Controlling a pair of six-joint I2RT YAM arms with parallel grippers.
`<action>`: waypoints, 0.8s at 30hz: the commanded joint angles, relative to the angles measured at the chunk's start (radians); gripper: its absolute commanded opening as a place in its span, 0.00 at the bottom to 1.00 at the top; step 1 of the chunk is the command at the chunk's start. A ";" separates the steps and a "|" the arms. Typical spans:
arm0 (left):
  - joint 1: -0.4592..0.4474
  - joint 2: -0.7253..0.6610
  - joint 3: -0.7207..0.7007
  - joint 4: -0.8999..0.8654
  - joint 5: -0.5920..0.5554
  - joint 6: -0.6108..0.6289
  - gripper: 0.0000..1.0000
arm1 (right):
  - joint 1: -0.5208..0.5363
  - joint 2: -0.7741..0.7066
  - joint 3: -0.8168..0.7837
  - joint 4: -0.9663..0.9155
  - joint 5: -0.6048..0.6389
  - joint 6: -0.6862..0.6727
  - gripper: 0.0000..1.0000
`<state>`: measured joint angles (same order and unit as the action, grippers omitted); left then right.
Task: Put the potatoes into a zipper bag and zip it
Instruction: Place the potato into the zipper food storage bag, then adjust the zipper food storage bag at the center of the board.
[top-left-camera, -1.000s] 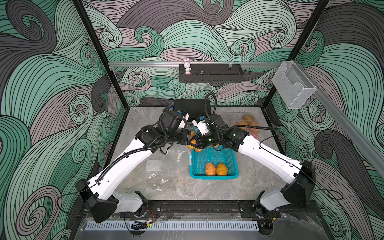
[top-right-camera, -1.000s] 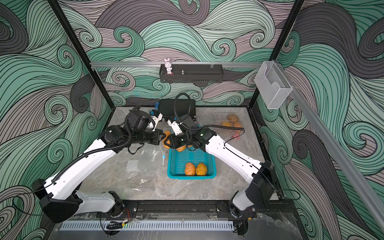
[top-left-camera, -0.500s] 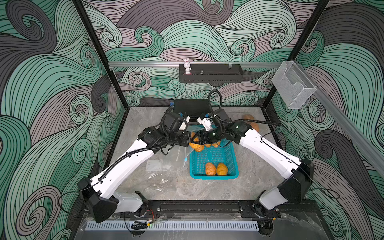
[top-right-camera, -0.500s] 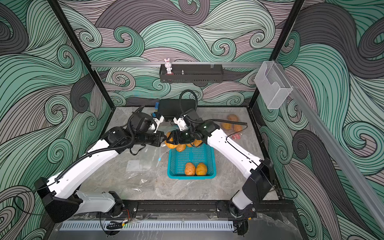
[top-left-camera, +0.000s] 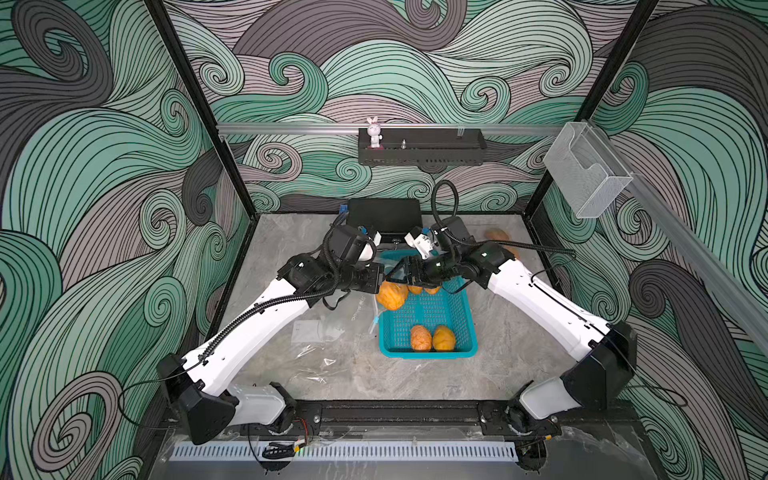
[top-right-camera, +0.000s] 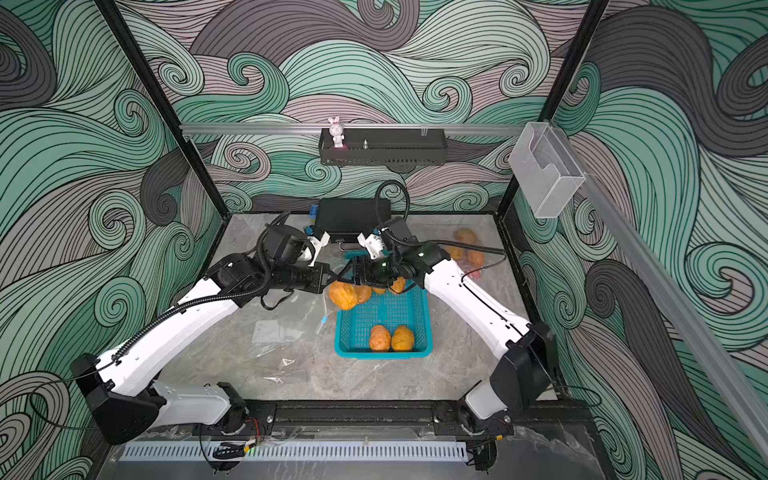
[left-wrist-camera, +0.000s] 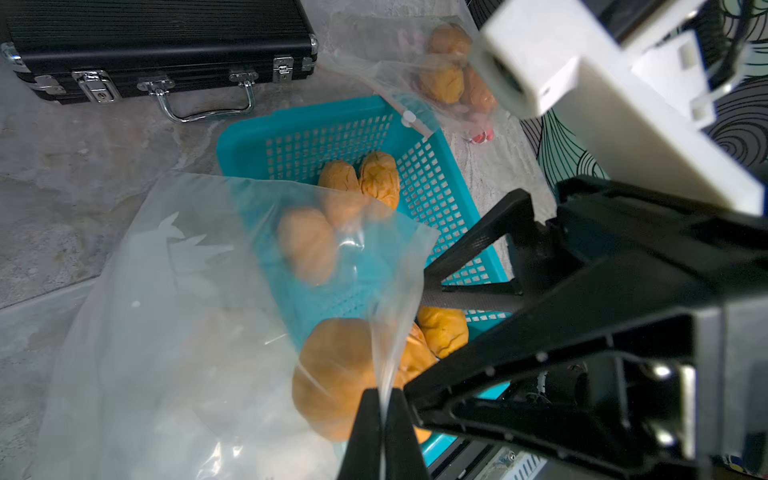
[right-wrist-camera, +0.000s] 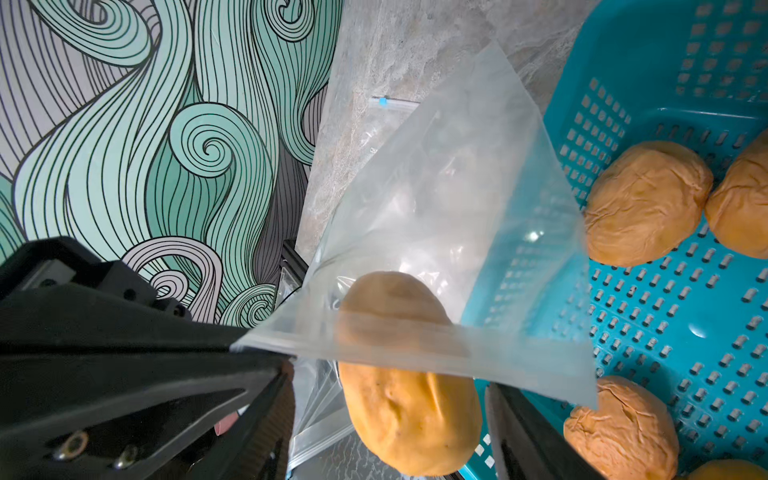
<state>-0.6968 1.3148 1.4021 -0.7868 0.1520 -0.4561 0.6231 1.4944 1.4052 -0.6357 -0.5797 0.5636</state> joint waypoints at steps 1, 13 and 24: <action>-0.004 -0.014 -0.003 0.039 0.044 -0.037 0.00 | -0.027 -0.083 -0.011 0.067 -0.028 -0.024 0.74; -0.003 -0.011 0.011 0.059 0.088 -0.065 0.00 | -0.158 -0.368 -0.413 0.204 0.000 -0.047 0.57; -0.003 -0.009 0.020 0.084 0.109 -0.105 0.00 | -0.061 -0.371 -0.537 0.353 -0.010 0.042 0.46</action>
<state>-0.6968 1.3140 1.3983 -0.7193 0.2451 -0.5438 0.5354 1.1244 0.8177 -0.3714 -0.5800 0.5785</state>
